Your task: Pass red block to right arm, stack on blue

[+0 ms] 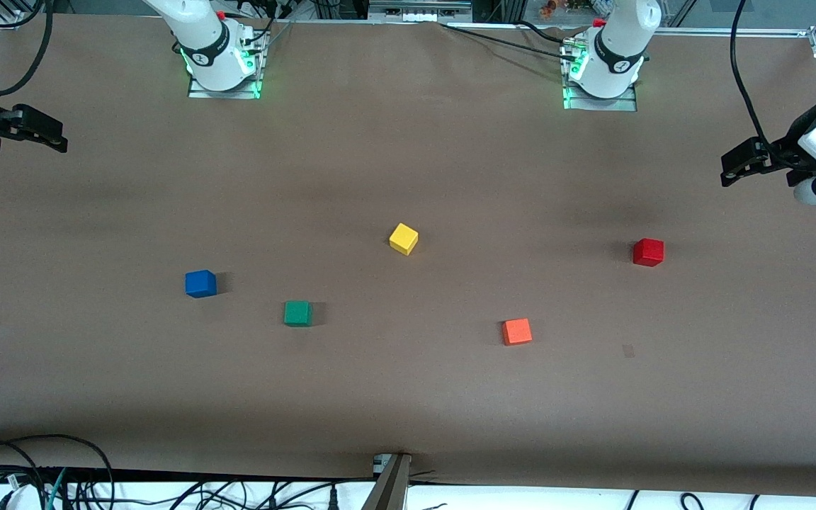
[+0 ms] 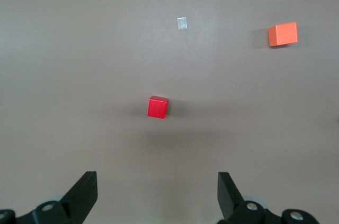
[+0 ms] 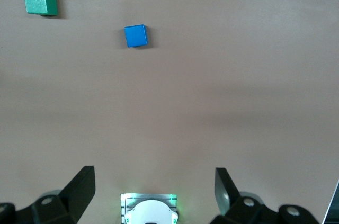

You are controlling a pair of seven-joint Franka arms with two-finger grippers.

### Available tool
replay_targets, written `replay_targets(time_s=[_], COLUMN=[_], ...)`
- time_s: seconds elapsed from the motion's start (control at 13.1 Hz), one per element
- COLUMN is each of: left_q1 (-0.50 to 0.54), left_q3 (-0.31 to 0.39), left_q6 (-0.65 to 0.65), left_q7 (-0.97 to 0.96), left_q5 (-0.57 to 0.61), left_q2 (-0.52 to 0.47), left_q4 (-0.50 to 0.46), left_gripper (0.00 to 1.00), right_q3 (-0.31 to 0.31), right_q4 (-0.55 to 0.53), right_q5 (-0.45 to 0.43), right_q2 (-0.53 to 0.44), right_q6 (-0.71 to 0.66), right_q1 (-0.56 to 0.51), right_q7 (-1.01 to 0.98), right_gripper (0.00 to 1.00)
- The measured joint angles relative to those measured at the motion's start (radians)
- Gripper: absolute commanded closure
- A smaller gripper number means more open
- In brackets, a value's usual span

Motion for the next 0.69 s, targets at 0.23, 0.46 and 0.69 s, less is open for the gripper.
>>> replay_targets(time_s=[0.23,0.46,0.69], left_q1=[0.000,0.000,0.000], left_q3=[0.000,-0.002,-0.003], left_q6=[-0.001,-0.002,-0.027], left_q7=[0.000,0.000,0.000], left_q5=[0.000,0.000,0.000], left_q2=[0.000,0.000,0.000], left_q4=[0.000,0.000,0.000], left_gripper=[0.00,0.00,0.00], right_q3=[0.000,0.000,0.000], right_q4=[0.000,0.000,0.000], right_q5=[0.000,0.000,0.000], right_q2=[0.000,0.000,0.000], right_q6=[0.000,0.000,0.000], right_q1=[0.000,0.000,0.000], right_q7=[0.000,0.000,0.000], right_gripper=[0.00,0.00,0.00])
